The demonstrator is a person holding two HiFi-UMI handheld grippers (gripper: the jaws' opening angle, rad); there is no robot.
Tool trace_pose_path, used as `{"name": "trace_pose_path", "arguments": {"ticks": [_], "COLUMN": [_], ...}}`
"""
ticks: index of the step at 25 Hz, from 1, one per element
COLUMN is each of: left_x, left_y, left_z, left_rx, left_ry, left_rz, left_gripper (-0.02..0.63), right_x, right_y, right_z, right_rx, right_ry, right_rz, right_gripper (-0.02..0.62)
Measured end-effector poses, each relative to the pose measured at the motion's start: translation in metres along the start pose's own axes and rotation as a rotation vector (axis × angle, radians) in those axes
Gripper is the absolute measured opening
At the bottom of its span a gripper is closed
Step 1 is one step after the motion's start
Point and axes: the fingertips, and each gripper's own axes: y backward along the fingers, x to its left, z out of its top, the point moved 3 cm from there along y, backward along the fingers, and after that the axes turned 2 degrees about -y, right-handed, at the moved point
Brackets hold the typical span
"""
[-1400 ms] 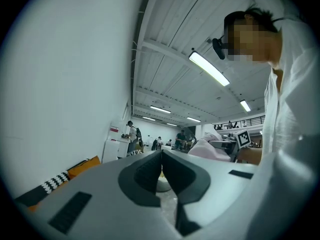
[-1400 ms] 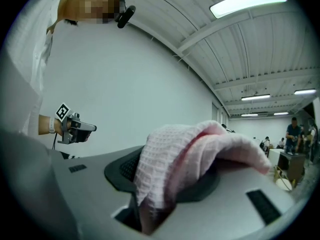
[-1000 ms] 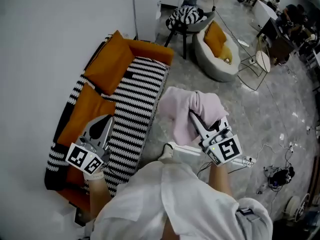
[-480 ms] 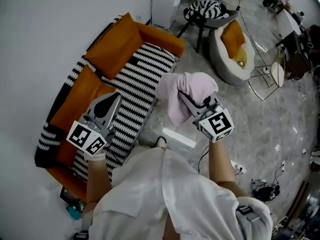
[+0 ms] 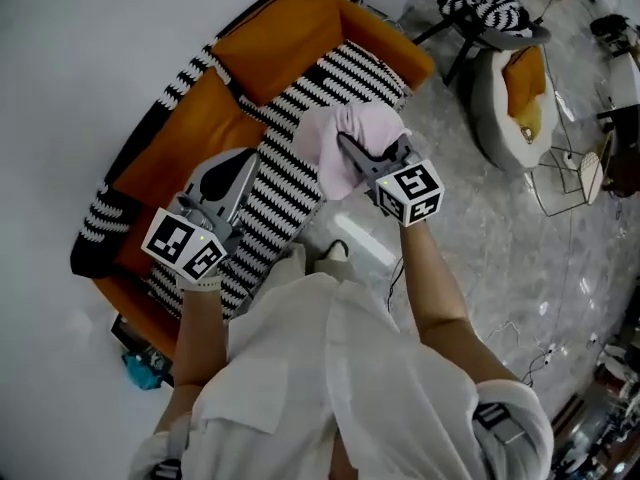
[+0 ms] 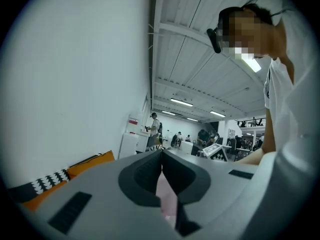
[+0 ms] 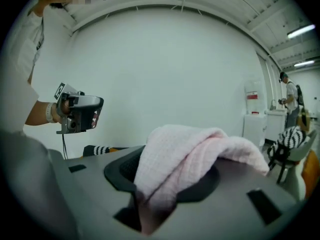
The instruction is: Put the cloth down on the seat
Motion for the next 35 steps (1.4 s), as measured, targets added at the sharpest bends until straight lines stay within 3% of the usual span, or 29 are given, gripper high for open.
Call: {"name": "trace_pose_path", "arguments": {"ticks": [5, 11, 17, 23, 27, 35], "left_x": [0.042, 0.086, 0.116, 0.133, 0.139, 0.144], "left_y": [0.020, 0.036, 0.046, 0.051, 0.050, 0.039], "left_z": [-0.020, -0.043, -0.061, -0.077, -0.080, -0.076], "left_rx": [0.029, 0.046, 0.069, 0.084, 0.088, 0.087], "left_ry": [0.029, 0.067, 0.095, 0.132, 0.140, 0.138], "left_rz": [0.089, 0.142, 0.165, 0.164, 0.159, 0.144], "left_gripper": [0.015, 0.015, 0.015, 0.015, 0.015, 0.015], "right_x": [0.024, 0.058, 0.075, 0.086, 0.085, 0.061], "right_y": [-0.081, -0.162, -0.216, -0.238, -0.239, -0.232], "right_z": [-0.030, -0.082, -0.132, -0.177, -0.195, -0.186], "right_rx": [0.061, 0.208, 0.354, 0.541, 0.651, 0.693], "right_ry": [-0.066, -0.120, -0.219, -0.283, -0.270, -0.241], "right_rz": [0.083, 0.167, 0.193, 0.196, 0.168, 0.107], "right_gripper": [0.184, 0.189, 0.196, 0.216, 0.269, 0.305]}}
